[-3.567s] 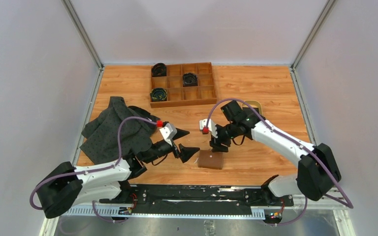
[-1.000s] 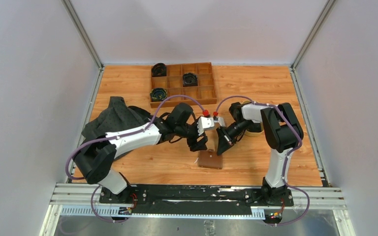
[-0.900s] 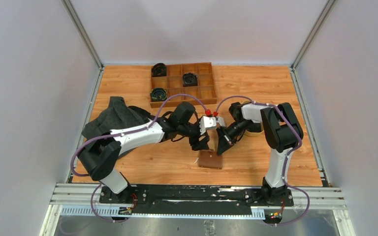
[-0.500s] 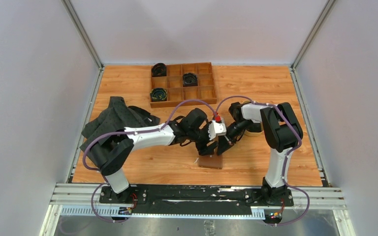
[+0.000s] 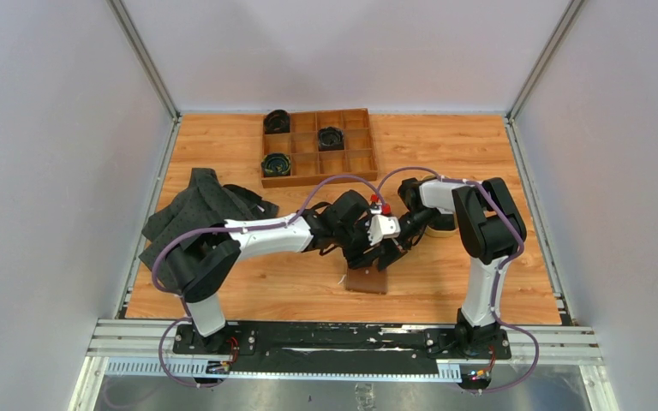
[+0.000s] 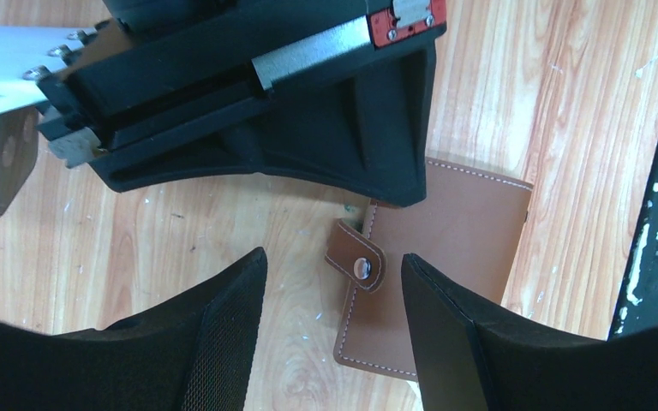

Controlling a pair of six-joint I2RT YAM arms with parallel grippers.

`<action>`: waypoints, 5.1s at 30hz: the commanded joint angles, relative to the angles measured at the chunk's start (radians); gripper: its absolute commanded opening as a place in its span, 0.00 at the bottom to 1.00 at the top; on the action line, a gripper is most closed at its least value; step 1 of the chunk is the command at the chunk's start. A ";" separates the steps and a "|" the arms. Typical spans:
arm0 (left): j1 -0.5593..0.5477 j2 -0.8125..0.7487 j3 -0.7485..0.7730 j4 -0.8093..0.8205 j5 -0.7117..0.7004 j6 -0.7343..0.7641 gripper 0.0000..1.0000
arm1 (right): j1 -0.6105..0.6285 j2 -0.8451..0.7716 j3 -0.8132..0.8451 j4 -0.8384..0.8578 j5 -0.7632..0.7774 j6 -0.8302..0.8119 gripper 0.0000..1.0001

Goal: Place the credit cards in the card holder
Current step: Close the card holder at the center of the board.

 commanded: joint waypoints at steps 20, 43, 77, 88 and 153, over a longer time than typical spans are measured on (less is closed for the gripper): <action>-0.014 0.064 0.055 -0.061 -0.001 0.065 0.14 | 0.018 0.044 0.009 0.028 0.073 -0.022 0.00; 0.027 -0.008 -0.031 0.001 0.138 -0.027 0.00 | 0.024 0.060 0.014 0.022 0.082 -0.029 0.00; 0.036 -0.059 -0.202 0.199 0.079 -0.440 0.05 | 0.094 0.104 0.076 -0.055 0.096 -0.116 0.00; 0.062 -0.043 -0.192 0.203 0.130 -0.437 0.26 | 0.094 0.109 0.076 -0.056 0.096 -0.116 0.00; 0.090 -0.074 -0.200 0.201 0.156 -0.449 0.28 | 0.095 0.116 0.073 -0.060 0.092 -0.113 0.00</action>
